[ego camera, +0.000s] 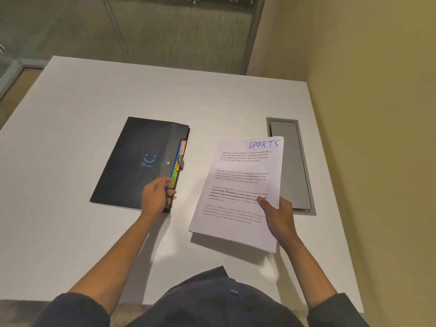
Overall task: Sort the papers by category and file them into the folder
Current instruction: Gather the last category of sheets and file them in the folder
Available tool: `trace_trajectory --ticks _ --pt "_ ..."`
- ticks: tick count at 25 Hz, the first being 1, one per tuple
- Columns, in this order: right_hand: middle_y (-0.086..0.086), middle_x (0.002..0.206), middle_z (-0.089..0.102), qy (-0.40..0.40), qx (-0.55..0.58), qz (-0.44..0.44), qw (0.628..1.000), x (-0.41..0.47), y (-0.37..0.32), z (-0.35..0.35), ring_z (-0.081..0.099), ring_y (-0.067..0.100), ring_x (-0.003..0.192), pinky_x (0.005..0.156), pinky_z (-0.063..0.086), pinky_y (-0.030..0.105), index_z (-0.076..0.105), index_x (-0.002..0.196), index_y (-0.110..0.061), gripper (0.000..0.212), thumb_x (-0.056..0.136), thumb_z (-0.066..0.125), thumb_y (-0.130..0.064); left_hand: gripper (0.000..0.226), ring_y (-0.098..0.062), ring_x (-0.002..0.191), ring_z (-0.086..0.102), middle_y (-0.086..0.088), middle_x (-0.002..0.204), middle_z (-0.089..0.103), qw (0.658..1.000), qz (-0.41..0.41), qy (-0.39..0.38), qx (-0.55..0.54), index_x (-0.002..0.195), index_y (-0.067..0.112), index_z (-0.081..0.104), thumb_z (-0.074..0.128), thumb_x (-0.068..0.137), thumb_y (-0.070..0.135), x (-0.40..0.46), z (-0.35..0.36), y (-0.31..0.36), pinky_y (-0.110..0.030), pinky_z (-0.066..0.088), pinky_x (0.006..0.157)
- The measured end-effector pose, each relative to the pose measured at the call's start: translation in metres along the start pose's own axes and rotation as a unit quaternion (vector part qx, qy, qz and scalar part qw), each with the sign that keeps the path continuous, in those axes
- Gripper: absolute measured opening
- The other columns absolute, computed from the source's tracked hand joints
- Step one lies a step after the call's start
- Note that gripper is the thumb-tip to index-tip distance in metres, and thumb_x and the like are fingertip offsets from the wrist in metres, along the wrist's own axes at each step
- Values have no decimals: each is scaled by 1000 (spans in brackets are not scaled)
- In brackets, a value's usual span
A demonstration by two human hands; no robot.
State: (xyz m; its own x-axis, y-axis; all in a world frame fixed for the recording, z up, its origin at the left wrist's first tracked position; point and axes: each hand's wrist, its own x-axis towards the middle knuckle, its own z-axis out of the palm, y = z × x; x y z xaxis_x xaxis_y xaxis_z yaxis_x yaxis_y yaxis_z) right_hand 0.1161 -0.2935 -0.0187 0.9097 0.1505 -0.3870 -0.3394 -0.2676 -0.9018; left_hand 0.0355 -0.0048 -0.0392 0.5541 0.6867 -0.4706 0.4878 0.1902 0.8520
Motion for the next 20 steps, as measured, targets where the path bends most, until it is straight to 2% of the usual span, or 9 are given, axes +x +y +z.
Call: trace_trajectory --ticks 3,6,8,10,11,12,14,16,20 --pt "-6 101 75 29 -8 7 1000 5 -1 -8 72 11 91 71 55 19 70 109 -16 17 94 64 -16 23 -22 90 66 -12 107 69 982 103 53 147 106 14 64 43 98 21 17 -18 -9 -40 55 84" --pt "-6 98 74 51 -9 12 999 9 0 -10 71 10 89 71 55 21 70 105 -17 13 93 65 -15 34 -28 107 60 -10 120 61 920 200 59 332 123 11 55 54 93 29 35 -27 -15 -45 50 89" --pt "-7 97 74 48 -14 10 999 8 -1 -10 71 4 86 68 56 16 70 106 -16 14 93 65 -15 51 -31 119 50 -14 130 50 871 210 47 443 126 10 48 61 86 39 52 -24 -18 -50 47 93" --pt "-9 96 74 42 -16 8 999 9 -2 -8 71 2 85 68 56 15 70 107 -16 15 93 65 -15 82 -37 138 27 -19 148 30 819 170 23 548 139 12 32 67 78 54 67 -19 -21 -57 32 105" --pt "-10 96 74 40 -17 8 999 10 -2 -8 71 3 85 69 56 18 70 108 -16 15 93 65 -16 98 -39 143 12 -19 154 17 805 137 3 577 146 13 20 68 74 59 71 -16 -21 -59 23 109" --pt "-10 96 75 38 -19 8 999 11 -3 -8 72 5 86 71 56 21 71 108 -15 16 93 65 -16 110 -41 145 1 -19 157 6 800 106 -16 591 149 15 9 70 71 61 76 -14 -22 -62 17 110" --pt "-7 98 75 35 -21 7 999 11 -4 -7 72 10 89 75 57 26 71 110 -13 18 93 65 -16 121 -43 144 -9 -20 158 -7 802 61 -45 593 150 17 -4 74 68 59 81 -12 -23 -65 14 109" --pt "-4 100 75 35 -21 4 999 11 -3 -8 73 12 90 77 57 26 71 111 -11 19 93 65 -16 123 -44 143 -8 -20 157 -10 810 38 -56 582 150 18 -6 77 67 55 83 -13 -23 -66 17 108" --pt "-5 100 75 29 -16 3 999 8 0 -9 72 10 90 69 55 18 70 111 -13 18 94 64 -16 117 -45 143 -2 -22 157 -6 819 27 -66 570 150 17 -1 79 69 46 82 -15 -22 -63 23 107"
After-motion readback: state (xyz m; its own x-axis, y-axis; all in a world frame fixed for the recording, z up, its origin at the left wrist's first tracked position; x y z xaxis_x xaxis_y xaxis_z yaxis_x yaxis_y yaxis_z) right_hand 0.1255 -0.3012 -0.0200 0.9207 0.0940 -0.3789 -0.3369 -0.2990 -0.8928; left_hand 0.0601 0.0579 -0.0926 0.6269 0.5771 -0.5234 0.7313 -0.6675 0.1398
